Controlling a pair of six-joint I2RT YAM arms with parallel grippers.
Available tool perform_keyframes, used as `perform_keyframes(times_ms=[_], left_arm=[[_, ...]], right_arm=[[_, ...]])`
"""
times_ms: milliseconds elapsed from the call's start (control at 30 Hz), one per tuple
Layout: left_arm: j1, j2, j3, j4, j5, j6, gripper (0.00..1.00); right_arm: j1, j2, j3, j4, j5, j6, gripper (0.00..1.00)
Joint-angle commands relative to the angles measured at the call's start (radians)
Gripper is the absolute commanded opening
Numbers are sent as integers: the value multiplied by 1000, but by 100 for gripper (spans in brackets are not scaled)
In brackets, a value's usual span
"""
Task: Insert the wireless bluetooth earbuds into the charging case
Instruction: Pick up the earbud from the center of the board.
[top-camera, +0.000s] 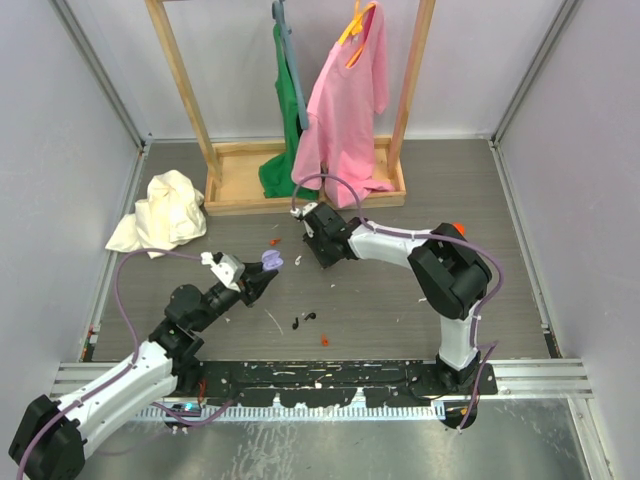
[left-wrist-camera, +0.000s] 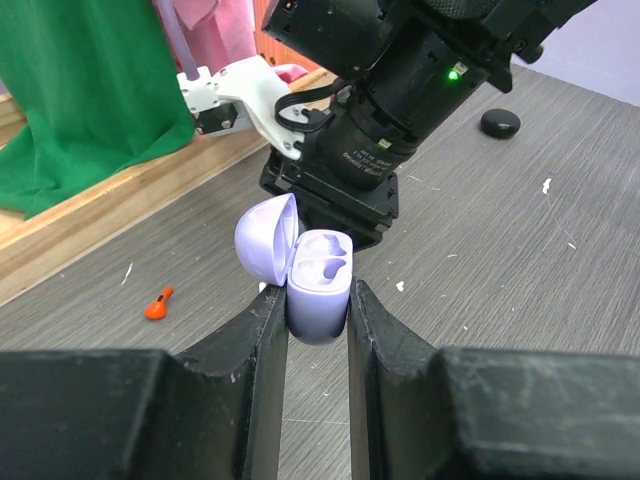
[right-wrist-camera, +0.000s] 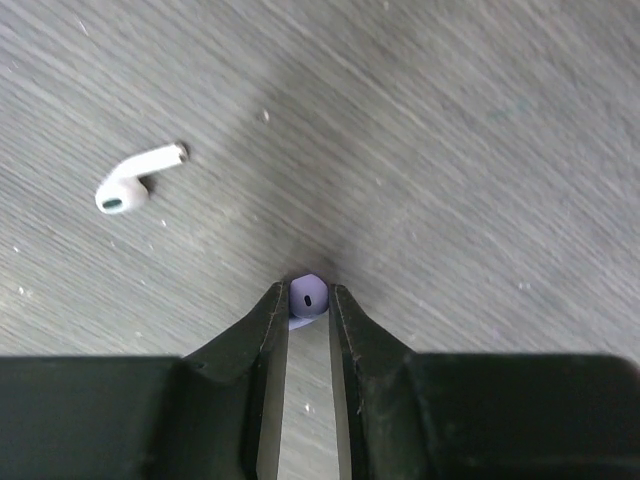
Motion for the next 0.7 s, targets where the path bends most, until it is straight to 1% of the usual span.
perform_keyframes(times_ms=[0, 167, 300, 533, 667], left_arm=[[-2, 18, 16, 47, 14, 2, 0], [-2, 70, 32, 62, 54, 0, 0], [-2, 103, 32, 110, 66, -6, 0], [-2, 175, 41, 205, 70, -36, 0], [-1, 183, 52, 234, 87, -46, 0]], right_arm=[[4, -87, -17, -105, 47, -1, 19], [8, -180, -81, -97, 78, 11, 18], [34, -268, -102, -95, 117, 19, 18], [124, -444, -128, -71, 278, 26, 18], [189, -546, -155, -24, 366, -15, 17]])
